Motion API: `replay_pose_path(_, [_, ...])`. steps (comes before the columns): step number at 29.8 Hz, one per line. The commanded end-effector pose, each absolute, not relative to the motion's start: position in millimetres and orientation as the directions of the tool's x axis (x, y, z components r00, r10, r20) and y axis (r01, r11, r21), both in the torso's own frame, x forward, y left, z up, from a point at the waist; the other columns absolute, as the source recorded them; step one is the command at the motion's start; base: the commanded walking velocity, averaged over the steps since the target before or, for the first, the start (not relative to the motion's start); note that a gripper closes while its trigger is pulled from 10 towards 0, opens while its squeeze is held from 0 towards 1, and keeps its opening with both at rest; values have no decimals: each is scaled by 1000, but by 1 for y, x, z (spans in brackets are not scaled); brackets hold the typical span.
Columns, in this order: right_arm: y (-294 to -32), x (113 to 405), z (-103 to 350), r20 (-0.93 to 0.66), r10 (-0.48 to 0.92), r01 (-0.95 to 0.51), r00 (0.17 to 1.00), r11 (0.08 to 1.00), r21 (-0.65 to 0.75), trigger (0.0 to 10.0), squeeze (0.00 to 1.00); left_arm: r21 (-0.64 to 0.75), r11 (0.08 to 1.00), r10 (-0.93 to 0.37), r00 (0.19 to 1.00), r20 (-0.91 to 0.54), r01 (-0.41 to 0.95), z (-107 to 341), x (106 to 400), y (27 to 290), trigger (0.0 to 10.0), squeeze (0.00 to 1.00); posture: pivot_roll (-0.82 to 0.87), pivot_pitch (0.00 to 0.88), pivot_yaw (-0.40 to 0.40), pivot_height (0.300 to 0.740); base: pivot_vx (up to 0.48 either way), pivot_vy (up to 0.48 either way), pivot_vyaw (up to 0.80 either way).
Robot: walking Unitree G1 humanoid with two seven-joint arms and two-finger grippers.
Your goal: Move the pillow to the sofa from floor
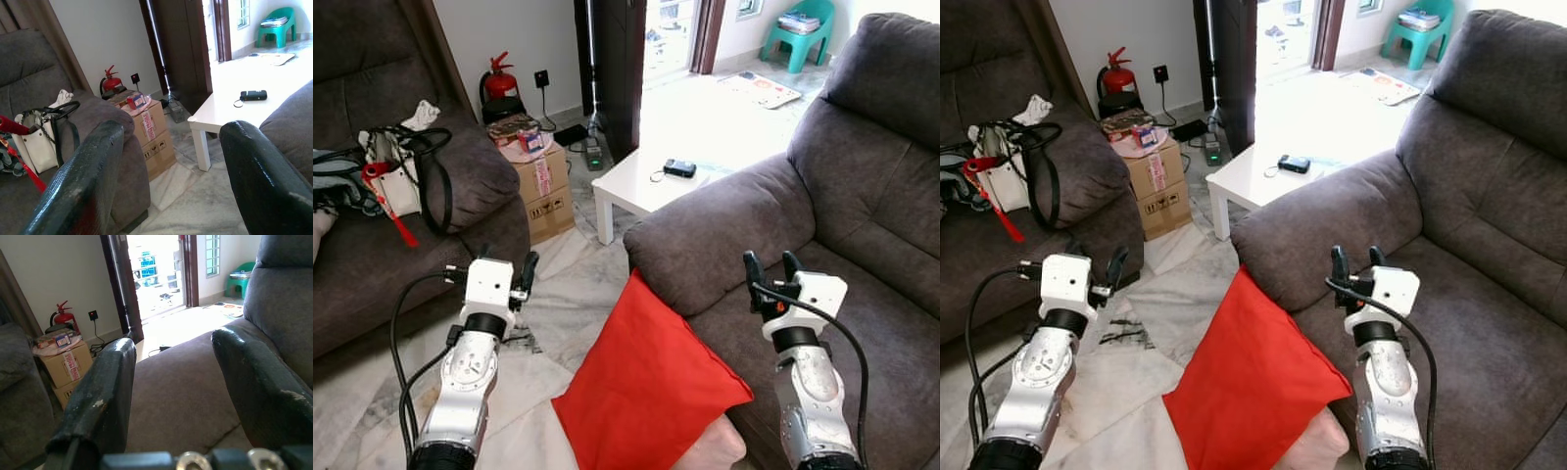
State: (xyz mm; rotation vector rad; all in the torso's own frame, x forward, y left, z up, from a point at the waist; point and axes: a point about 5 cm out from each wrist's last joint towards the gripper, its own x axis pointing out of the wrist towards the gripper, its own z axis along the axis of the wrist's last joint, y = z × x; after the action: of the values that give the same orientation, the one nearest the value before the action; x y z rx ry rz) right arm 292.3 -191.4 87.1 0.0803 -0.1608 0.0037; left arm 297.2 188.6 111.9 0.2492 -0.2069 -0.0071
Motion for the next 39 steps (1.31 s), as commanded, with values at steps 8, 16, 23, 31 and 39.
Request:
replay_pose_path(8, [-191, 289, 86, 143, 0, -11, 990, 997, 78, 10000, 0, 241, 970, -37, 979, 201, -13, 113, 294, 187, 10000, 0, -57, 108, 7, 740, 0, 0, 0])
replay_pose_path(16, [-193, 289, 86, 137, 5, -13, 991, 998, 58, 10000, 0, 236, 972, -39, 980, 197, -9, 112, 293, 184, 10000, 0, -61, 103, -1, 740, 0, 0, 0])
replay_pose_path(23, [-193, 290, 85, 123, 9, -17, 992, 997, 70, 10000, 0, 233, 972, -39, 980, 194, -7, 111, 292, 183, 10000, 0, -63, 100, -5, 740, 0, 0, 0])
replay_pose_path(31, [-192, 289, 85, 119, 14, -22, 993, 998, 67, 10000, 0, 232, 973, -39, 981, 191, -6, 110, 292, 182, 10000, 0, -65, 107, -8, 691, 0, 0, 0])
replay_pose_path(39, [-190, 286, 82, 106, 23, -30, 994, 997, 67, 10000, 0, 232, 973, -39, 982, 185, -5, 109, 291, 182, 10000, 0, -64, 117, -9, 648, 0, 0, 0])
